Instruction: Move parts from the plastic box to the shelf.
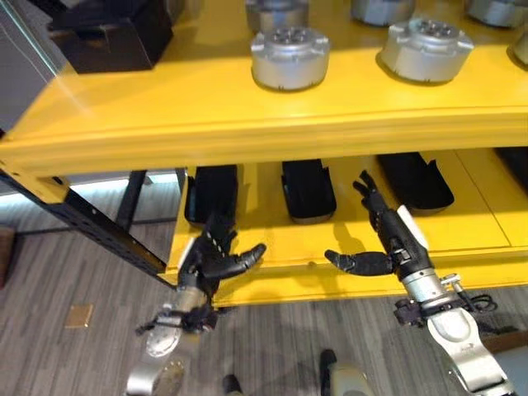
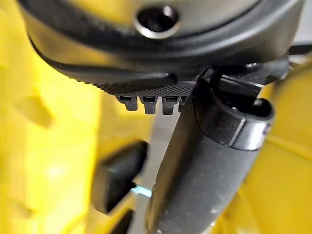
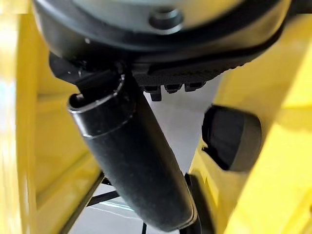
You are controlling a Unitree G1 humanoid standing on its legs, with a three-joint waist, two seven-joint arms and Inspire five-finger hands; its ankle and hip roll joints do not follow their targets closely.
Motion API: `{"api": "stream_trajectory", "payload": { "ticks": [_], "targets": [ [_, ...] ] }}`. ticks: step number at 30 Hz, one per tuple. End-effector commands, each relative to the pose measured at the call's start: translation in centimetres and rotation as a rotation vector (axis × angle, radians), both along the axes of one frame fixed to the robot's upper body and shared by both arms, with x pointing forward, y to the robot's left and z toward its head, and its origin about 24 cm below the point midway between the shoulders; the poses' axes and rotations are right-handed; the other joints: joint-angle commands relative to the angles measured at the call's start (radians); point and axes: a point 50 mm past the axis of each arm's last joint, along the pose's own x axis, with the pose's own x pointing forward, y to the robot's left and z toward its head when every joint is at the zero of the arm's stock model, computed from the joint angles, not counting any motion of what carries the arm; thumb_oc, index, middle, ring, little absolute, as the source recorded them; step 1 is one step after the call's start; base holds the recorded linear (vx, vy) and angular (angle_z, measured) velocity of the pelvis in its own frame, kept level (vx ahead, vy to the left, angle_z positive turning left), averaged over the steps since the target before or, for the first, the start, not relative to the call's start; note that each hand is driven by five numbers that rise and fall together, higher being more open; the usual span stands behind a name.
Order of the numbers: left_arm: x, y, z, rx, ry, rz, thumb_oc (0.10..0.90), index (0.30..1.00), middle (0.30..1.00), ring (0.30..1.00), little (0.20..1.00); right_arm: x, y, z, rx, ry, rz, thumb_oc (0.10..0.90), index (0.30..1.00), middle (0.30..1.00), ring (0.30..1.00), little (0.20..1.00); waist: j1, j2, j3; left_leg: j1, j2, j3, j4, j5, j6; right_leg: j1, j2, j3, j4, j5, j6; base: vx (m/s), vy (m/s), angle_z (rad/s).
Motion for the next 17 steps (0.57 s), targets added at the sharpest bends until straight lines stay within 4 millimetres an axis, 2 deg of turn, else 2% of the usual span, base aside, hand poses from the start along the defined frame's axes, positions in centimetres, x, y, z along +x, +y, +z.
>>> {"api": "stream_trajectory", "payload": {
  "ticks": [1,3,7,8,17],
  "targets": [
    [0.7,0.3,2.3,0.093,-0.162,-0.053,0.900,1.000,1.000,1.000,1.000,0.0,0.7,1.2,0.240,-0.054,0.064,0.900,1.000,1.000,1.000,1.000,-0.007,-0.060,-0.134,-0.016,0.012,-0.038,-0.039,0.059,0.018,0.130,-0.055,0.026,-0.226,0.110,0.086,0.03,0.042,0.02],
    [0.1,0.5,1.2,0.101,-0.114,-0.049,0.900,1.000,1.000,1.000,1.000,-0.3,0.5,0.4,0.242,-0.009,0.064,0.900,1.000,1.000,1.000,1.000,-0.002,-0.060,-0.148,0.011,0.005,-0.031,-0.081,0.070,0.019,0.146,-0.054,0.026,-0.261,0.123,0.092,0.03,0.044,0.04],
    [-0.7,0.3,-0.5,0.085,-0.042,-0.037,0.900,1.000,1.000,1.000,1.000,-0.4,0.6,-2.5,0.401,0.147,0.041,0.900,1.000,1.000,1.000,1.000,0.007,-0.068,-0.167,0.047,-0.009,-0.015,-0.135,0.085,0.019,0.165,-0.061,0.027,-0.305,0.152,0.102,0.01,0.048,-0.01],
    [-0.7,0.3,-0.7,0.100,-0.038,-0.032,0.900,1.000,1.000,1.000,1.000,-0.3,0.6,-3.1,0.377,0.169,0.029,0.900,1.000,1.000,1.000,1.000,0.010,-0.073,-0.171,0.046,-0.017,-0.014,-0.145,0.084,0.021,0.165,-0.065,0.028,-0.318,0.162,0.107,0.00,0.048,-0.13],
    [-0.9,0.7,-1.4,0.125,-0.008,-0.001,0.900,1.000,1.000,1.000,1.000,-0.2,1.3,-4.1,0.426,0.219,0.046,0.900,1.000,1.000,1.000,1.000,0.014,-0.090,-0.167,0.056,-0.031,-0.011,-0.144,0.075,0.026,0.180,-0.083,0.032,-0.327,0.174,0.113,0.01,0.012,-0.04]
  ]
}}
